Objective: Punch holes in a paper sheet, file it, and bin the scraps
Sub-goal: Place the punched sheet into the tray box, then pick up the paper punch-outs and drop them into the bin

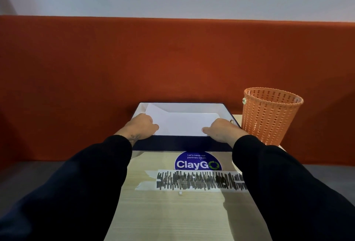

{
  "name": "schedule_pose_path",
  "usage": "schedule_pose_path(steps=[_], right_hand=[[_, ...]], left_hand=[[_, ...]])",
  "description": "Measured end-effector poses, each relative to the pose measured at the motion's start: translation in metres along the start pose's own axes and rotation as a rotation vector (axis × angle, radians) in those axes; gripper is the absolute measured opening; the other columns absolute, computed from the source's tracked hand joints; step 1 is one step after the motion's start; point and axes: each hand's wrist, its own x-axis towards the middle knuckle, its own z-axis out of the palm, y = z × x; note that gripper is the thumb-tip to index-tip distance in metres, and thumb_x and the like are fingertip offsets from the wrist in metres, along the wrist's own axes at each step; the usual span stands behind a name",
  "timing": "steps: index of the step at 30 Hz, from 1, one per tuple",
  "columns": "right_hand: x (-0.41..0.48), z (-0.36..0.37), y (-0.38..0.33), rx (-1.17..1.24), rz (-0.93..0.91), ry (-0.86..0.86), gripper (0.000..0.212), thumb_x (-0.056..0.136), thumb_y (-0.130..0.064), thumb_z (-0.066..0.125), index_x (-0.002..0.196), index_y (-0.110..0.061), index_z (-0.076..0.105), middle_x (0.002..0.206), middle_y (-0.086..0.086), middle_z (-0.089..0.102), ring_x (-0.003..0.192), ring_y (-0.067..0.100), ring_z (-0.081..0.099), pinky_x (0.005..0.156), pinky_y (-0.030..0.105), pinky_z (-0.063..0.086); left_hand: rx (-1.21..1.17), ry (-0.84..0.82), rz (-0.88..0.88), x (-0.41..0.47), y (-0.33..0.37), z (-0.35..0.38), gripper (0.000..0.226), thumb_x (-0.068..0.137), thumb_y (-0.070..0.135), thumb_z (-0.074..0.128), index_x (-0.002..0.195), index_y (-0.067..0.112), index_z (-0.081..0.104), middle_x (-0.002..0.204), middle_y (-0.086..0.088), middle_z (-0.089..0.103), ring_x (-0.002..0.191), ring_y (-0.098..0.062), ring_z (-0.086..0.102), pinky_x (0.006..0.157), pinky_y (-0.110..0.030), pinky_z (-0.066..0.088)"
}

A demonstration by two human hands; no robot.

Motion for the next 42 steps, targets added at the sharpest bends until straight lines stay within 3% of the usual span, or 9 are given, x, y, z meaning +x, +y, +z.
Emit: schedule_pose_path(steps=[10,13,16,19,21,24,27,32,42], right_hand=[[-0.005,-0.001,-0.003,0.001,-0.001,-0.007,0.036,0.103,-0.048,0.046,0.104,-0.012,0.054,0.106,0.006,0.058,0.094,0.025,0.054,0.077,0.032,0.041],[-0.011,-0.001,0.001,0.073,-0.093,0.120,0.037,0.101,-0.045,0.051,0.097,-0.012,0.064,0.114,0.009,0.068,0.096,0.025,0.060,0.074,0.032,0.043],[-0.035,-0.003,0.007,0.224,-0.299,0.317,0.020,0.099,-0.038,0.058,0.107,-0.023,0.069,0.128,-0.003,0.064,0.118,0.019,0.057,0.094,0.034,0.045],[-0.071,-0.003,0.019,0.228,-0.450,0.373,0.017,0.099,-0.031,0.059,0.112,-0.027,0.069,0.116,-0.013,0.064,0.109,0.008,0.058,0.092,0.029,0.046],[-0.097,0.001,0.032,0.255,-0.476,0.312,0.016,0.099,-0.025,0.061,0.111,-0.027,0.071,0.107,-0.016,0.067,0.097,0.003,0.062,0.085,0.028,0.053],[-0.134,0.012,0.054,0.239,-0.511,0.238,0.021,0.096,-0.015,0.061,0.108,-0.027,0.073,0.101,-0.017,0.071,0.092,0.002,0.064,0.079,0.024,0.053],[-0.158,0.022,0.071,0.105,-0.509,0.211,0.026,0.091,-0.013,0.056,0.100,-0.029,0.074,0.099,-0.019,0.071,0.092,0.001,0.062,0.081,0.023,0.047],[-0.179,0.032,0.072,0.055,-0.548,0.211,0.048,0.075,-0.031,0.033,0.089,-0.020,0.077,0.095,-0.012,0.071,0.094,0.010,0.063,0.090,0.034,0.051],[-0.179,0.048,0.059,0.048,-0.632,0.097,0.048,0.089,-0.029,0.036,0.112,-0.031,0.078,0.117,-0.014,0.065,0.114,0.011,0.055,0.099,0.034,0.046]], left_hand=[[0.021,-0.120,-0.069,0.014,-0.009,0.005,0.051,0.071,0.045,0.050,0.101,0.006,0.062,0.108,-0.014,0.060,0.093,-0.024,0.059,0.072,-0.035,0.046],[-0.048,0.057,0.002,-0.008,0.000,-0.001,0.031,0.086,0.033,0.054,0.083,0.004,0.063,0.089,-0.025,0.057,0.070,-0.019,0.051,0.061,-0.033,0.044],[-0.107,0.399,0.248,-0.025,0.000,0.000,0.022,0.095,0.031,0.055,0.098,0.018,0.073,0.117,-0.001,0.065,0.108,-0.021,0.056,0.090,-0.039,0.047],[-0.165,0.521,0.419,-0.053,0.009,0.000,0.019,0.097,0.026,0.057,0.108,0.020,0.072,0.125,0.003,0.060,0.120,-0.019,0.048,0.099,-0.039,0.042],[-0.253,0.483,0.508,-0.080,0.017,0.005,0.017,0.097,0.024,0.059,0.108,0.021,0.071,0.117,0.008,0.061,0.112,-0.012,0.052,0.096,-0.032,0.043],[-0.396,0.193,0.518,-0.121,0.022,0.020,0.016,0.098,0.024,0.060,0.108,0.033,0.069,0.108,0.019,0.064,0.099,0.000,0.060,0.085,-0.024,0.051],[-0.408,-0.034,0.477,-0.148,0.019,0.039,0.018,0.100,0.026,0.058,0.112,0.036,0.067,0.114,0.019,0.060,0.111,-0.005,0.057,0.075,-0.017,0.052],[-0.278,-0.019,0.512,-0.170,0.023,0.046,0.024,0.101,0.022,0.056,0.118,0.032,0.070,0.118,0.014,0.060,0.117,-0.006,0.052,0.087,-0.025,0.053],[0.031,0.010,0.637,-0.174,0.028,0.052,0.037,0.103,0.024,0.045,0.137,0.031,0.059,0.124,0.007,0.056,0.118,-0.014,0.043,0.096,-0.035,0.045]])
